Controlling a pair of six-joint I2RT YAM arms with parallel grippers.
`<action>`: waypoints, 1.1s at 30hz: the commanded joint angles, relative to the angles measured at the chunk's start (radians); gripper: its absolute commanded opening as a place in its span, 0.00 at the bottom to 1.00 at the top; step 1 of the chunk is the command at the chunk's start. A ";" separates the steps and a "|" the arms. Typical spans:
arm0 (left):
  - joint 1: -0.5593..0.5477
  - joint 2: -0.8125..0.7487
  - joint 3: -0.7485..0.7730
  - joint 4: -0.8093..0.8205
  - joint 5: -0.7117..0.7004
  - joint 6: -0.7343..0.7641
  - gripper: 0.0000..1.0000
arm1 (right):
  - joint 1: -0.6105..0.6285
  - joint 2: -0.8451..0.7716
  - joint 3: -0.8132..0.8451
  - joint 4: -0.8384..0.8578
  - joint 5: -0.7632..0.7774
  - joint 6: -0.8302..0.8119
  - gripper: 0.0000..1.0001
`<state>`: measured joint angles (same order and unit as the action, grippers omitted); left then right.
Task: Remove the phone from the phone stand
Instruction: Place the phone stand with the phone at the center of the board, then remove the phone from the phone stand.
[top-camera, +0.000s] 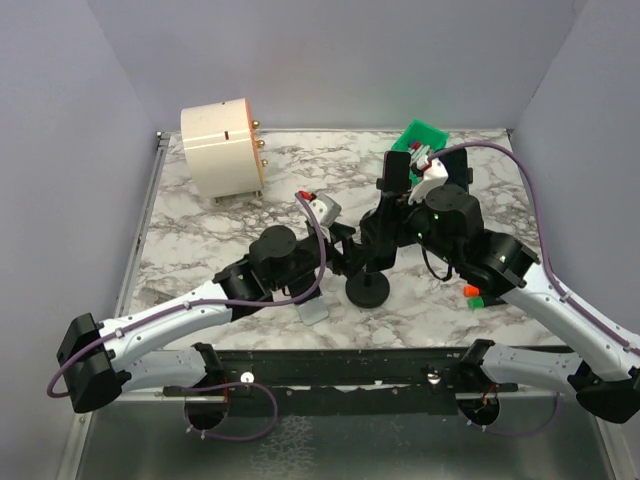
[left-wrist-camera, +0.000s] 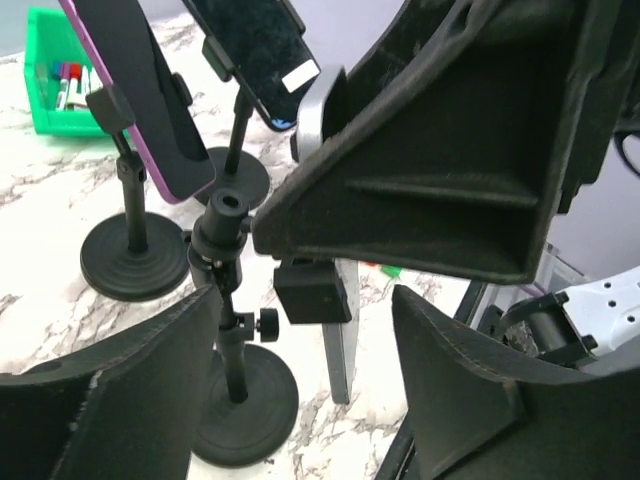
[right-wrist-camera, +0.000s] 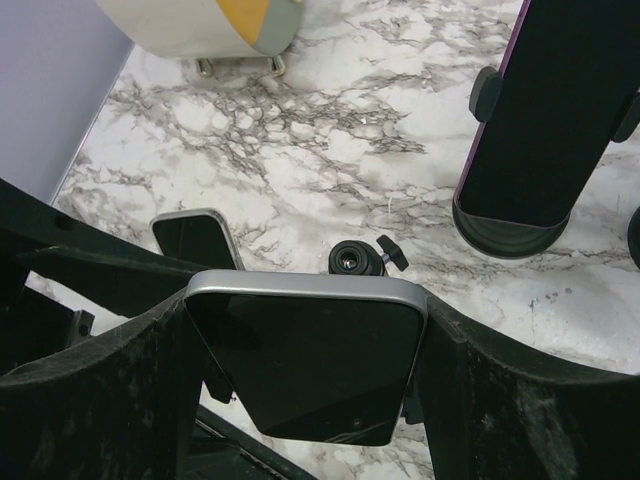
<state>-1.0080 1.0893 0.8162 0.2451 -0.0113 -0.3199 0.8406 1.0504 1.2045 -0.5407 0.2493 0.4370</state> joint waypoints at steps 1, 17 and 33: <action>0.000 0.019 0.055 0.031 0.010 -0.019 0.66 | 0.006 -0.029 -0.011 0.043 -0.046 0.024 0.01; 0.026 0.047 0.014 0.100 0.130 -0.080 0.31 | 0.006 -0.049 -0.025 0.041 -0.043 0.022 0.01; 0.034 0.039 -0.033 0.152 0.181 -0.094 0.00 | 0.005 -0.076 -0.034 0.027 -0.046 0.024 0.52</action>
<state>-0.9745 1.1336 0.8009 0.3641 0.1207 -0.4076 0.8410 1.0035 1.1709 -0.5507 0.2306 0.4438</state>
